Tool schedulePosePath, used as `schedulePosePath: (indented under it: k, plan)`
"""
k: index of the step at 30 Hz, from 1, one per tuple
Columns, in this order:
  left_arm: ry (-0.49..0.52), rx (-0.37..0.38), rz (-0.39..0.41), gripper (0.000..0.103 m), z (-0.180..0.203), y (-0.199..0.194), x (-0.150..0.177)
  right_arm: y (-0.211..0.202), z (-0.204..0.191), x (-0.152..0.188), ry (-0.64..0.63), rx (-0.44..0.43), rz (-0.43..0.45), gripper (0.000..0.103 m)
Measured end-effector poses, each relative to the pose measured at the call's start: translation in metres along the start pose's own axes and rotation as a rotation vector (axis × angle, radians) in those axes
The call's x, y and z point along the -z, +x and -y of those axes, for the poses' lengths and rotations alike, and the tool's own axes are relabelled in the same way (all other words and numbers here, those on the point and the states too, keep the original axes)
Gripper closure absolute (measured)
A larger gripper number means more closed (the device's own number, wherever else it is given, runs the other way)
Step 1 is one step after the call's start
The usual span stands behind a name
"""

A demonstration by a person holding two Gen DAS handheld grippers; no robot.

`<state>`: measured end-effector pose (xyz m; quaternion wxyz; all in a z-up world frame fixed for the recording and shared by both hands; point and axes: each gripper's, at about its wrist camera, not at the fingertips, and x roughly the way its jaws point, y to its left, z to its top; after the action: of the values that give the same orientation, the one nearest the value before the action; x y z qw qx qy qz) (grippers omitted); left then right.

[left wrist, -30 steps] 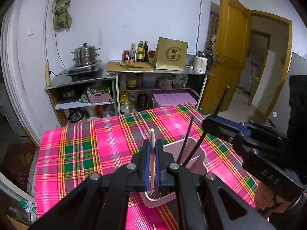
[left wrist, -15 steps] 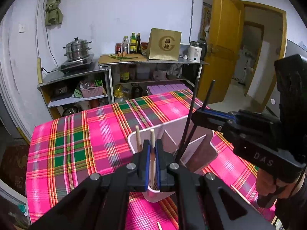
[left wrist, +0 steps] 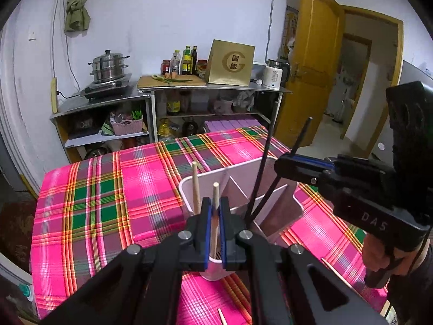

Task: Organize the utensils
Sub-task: 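Open both tools to drop the chopsticks into the basket, then withdraw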

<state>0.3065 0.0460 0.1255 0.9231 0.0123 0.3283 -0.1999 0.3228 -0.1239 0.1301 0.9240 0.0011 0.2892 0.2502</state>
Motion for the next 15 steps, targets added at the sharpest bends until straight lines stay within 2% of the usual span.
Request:
schedulePosePath:
  k: [4, 6, 8, 15]
  plan:
    - [0.008, 0.001, 0.008, 0.092, 0.002, -0.009, 0.005, -0.009, -0.005, 0.006, -0.013, 0.000, 0.003, 0.082]
    - [0.012, -0.001, 0.010, 0.081, 0.005, -0.013, 0.009, -0.014, -0.006, 0.010, -0.015, 0.004, 0.001, 0.082]
    - [0.014, -0.004, 0.017, 0.077, 0.006, -0.021, 0.014, -0.019, -0.006, 0.014, -0.017, 0.010, 0.004, 0.081]
    - [0.001, 0.000, 0.082, 0.075, 0.014, -0.059, 0.043, -0.058, -0.012, 0.039, -0.026, 0.014, 0.037, 0.081]
